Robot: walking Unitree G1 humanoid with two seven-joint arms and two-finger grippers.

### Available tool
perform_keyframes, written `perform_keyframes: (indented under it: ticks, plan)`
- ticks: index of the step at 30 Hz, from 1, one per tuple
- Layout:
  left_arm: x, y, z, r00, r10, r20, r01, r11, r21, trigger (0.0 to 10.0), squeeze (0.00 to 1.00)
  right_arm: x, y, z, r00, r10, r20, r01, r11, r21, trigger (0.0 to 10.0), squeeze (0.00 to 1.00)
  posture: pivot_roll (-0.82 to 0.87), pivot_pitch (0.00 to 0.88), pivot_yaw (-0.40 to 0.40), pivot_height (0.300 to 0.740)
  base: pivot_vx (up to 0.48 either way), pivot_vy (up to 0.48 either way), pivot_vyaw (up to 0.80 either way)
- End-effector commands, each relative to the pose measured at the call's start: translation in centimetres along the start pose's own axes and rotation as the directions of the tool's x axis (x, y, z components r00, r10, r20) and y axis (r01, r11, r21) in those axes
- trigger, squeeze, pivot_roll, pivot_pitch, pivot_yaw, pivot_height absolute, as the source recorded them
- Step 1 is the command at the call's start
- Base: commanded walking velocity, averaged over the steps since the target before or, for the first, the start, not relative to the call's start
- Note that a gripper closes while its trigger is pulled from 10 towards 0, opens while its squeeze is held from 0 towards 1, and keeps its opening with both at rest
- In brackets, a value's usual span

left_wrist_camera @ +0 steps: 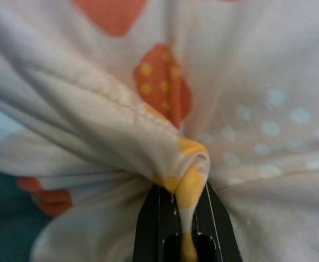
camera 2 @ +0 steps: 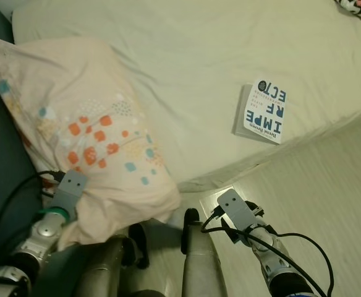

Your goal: Clean up the room

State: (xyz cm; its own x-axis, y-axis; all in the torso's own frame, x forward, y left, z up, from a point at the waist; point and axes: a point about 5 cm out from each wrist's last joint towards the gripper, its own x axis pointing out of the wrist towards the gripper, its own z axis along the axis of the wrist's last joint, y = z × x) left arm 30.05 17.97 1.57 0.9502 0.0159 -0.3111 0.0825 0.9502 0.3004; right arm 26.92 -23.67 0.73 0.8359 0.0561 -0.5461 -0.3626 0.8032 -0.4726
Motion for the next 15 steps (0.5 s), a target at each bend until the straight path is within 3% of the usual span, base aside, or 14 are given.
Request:
perform_keyframes:
  ticks: [1,2,3,4,5,8,9,10,11,15]
  plan:
    - [-1.1,-2.0,-2.0,0.995,-0.075,-0.070,0.068,0.994,-0.087,3.2,0.00,-0.3,1.1,-1.5,0.998,0.034,-0.050,-0.034,0.999,0.003,10.0,0.00,-0.19,0.363,0.109,0.740,0.000,0.000,0.00]
    - [-1.1,-2.5,-1.4,0.997,-0.075,-0.030,0.072,0.992,-0.108,8.4,0.00,-0.3,1.1,-1.4,0.998,0.034,-0.047,-0.034,0.999,0.003,10.0,0.00,-0.19,0.359,0.112,0.740,0.000,0.000,0.00]
    - [-1.0,-2.8,-0.9,0.998,-0.070,0.003,0.069,0.990,-0.120,9.4,0.00,-0.2,1.1,-1.3,0.998,0.033,-0.045,-0.033,0.999,0.003,10.0,0.00,-0.19,0.359,0.112,0.740,0.000,0.000,0.00]
    - [-1.0,-2.8,-0.9,0.998,-0.070,0.003,0.069,0.990,-0.120,9.4,0.00,-0.2,1.1,-1.3,0.998,0.033,-0.045,-0.033,0.999,0.003,10.0,0.00,-0.19,0.359,0.112,0.740,0.000,0.000,0.00]
    - [-1.0,-3.1,-0.2,0.996,-0.074,0.039,0.079,0.986,-0.144,10.0,0.00,-0.1,1.2,-1.2,0.999,0.033,-0.042,-0.033,0.999,0.004,10.0,0.00,-0.18,0.357,0.112,0.740,0.000,0.000,0.00]
    - [-0.7,-3.7,1.7,0.988,-0.073,0.135,0.095,0.981,-0.168,10.0,0.00,0.0,1.3,-1.0,0.999,0.032,-0.037,-0.031,0.999,0.007,10.0,0.00,-0.18,0.356,0.114,0.740,0.000,0.000,0.00]
    - [-0.6,-3.7,2.3,0.984,-0.069,0.167,0.098,0.980,-0.171,10.0,0.28,0.0,1.3,-0.9,0.999,0.032,-0.035,-0.031,0.999,0.007,10.0,0.00,-0.18,0.356,0.114,0.740,0.000,0.000,0.00]
    - [-0.6,-3.7,2.3,0.984,-0.069,0.167,0.098,0.980,-0.171,10.0,0.28,0.0,1.3,-0.9,0.999,0.032,-0.035,-0.031,0.999,0.007,10.0,0.00,-0.18,0.356,0.114,0.740,0.000,0.000,0.00]
    - [-0.4,-3.8,3.0,0.978,-0.065,0.196,0.102,0.977,-0.186,10.0,1.00,0.0,1.3,-0.9,0.999,0.030,-0.035,-0.030,1.000,0.008,10.0,0.00,-0.18,0.357,0.114,0.740,0.000,0.000,0.00]
    - [-0.2,-3.6,4.2,0.969,-0.053,0.240,0.107,0.970,-0.217,10.0,1.00,0.1,1.3,-0.9,0.999,0.029,-0.033,-0.029,1.000,0.008,10.0,0.00,-0.19,0.356,0.114,0.740,0.000,0.000,0.00]
